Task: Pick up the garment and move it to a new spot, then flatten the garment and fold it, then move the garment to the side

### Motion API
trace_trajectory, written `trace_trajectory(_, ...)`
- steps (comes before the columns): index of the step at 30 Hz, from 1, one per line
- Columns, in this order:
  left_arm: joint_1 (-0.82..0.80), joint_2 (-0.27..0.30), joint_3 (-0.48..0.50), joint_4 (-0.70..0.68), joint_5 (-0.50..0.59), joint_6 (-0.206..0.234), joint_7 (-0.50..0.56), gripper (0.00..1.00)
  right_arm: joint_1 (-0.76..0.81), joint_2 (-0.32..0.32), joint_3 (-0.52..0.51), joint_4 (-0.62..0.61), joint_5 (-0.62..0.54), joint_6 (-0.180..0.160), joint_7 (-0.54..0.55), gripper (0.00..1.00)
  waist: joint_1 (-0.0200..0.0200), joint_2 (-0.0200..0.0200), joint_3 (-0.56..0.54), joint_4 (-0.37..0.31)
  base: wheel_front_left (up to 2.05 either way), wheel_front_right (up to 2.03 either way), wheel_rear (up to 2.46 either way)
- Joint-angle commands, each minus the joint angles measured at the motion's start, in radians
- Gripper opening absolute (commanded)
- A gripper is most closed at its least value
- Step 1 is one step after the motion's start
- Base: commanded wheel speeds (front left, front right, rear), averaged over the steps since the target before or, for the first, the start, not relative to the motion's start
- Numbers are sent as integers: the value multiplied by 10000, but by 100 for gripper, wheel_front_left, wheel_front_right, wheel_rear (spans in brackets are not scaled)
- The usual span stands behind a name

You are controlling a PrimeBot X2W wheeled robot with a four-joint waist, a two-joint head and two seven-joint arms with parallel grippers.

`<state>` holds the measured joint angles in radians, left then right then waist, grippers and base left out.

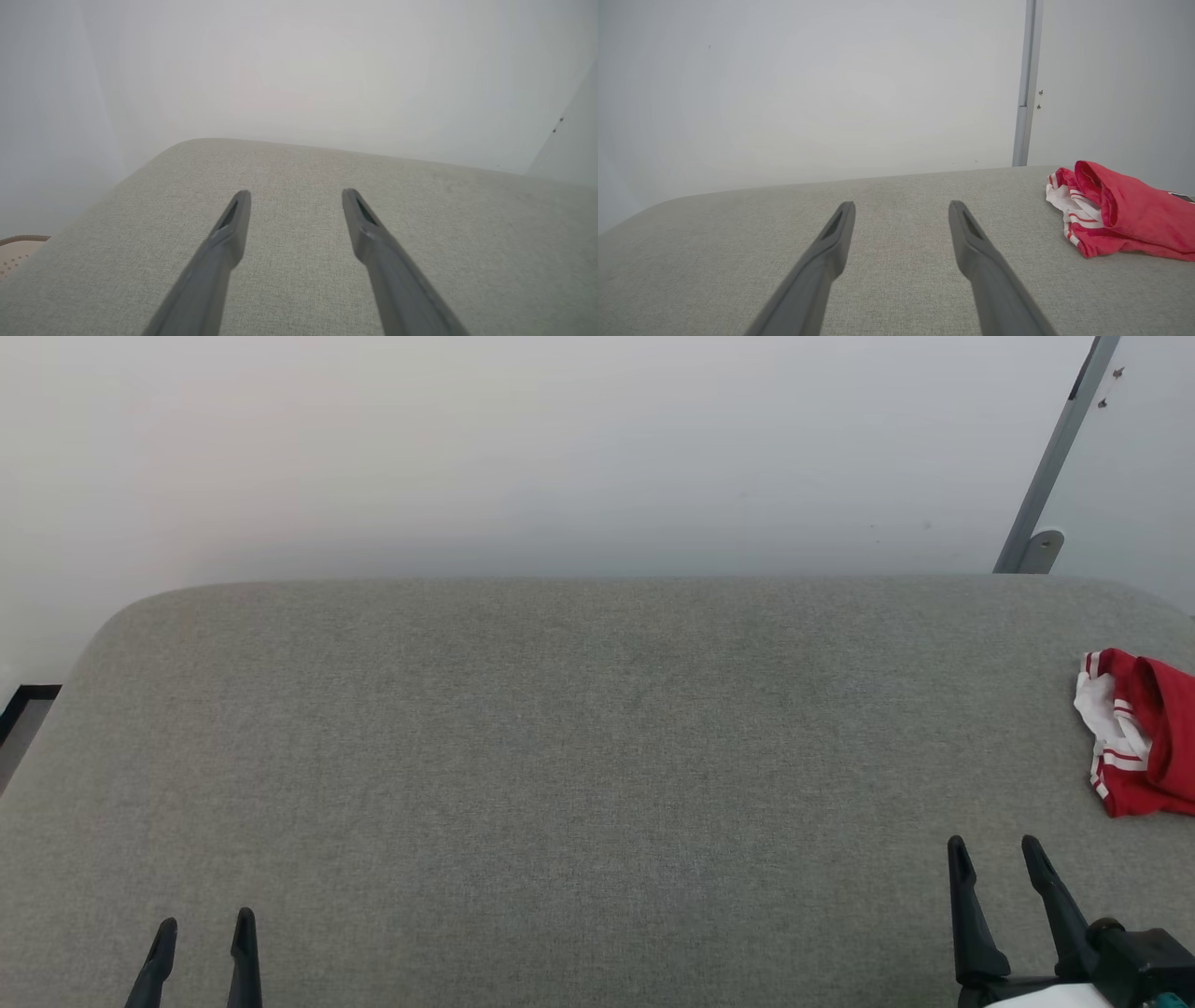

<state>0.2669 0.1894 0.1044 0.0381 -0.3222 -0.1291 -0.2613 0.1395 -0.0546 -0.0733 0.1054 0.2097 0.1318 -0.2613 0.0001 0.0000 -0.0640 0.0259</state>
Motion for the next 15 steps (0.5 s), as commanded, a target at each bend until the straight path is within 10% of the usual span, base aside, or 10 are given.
trace_trajectory(1,-5,-15,-11,-39,-86,-8,-49,100,110,39,-4,-57,-19,-22,-37,100,-1,0,-4,-2,0,0,0)
trace_trajectory(15,-169,-82,-79,-245,-24,-8,-49,100,173,47,-59,-185,131,-22,-39,100,-1,0,-63,-58,0,0,0)
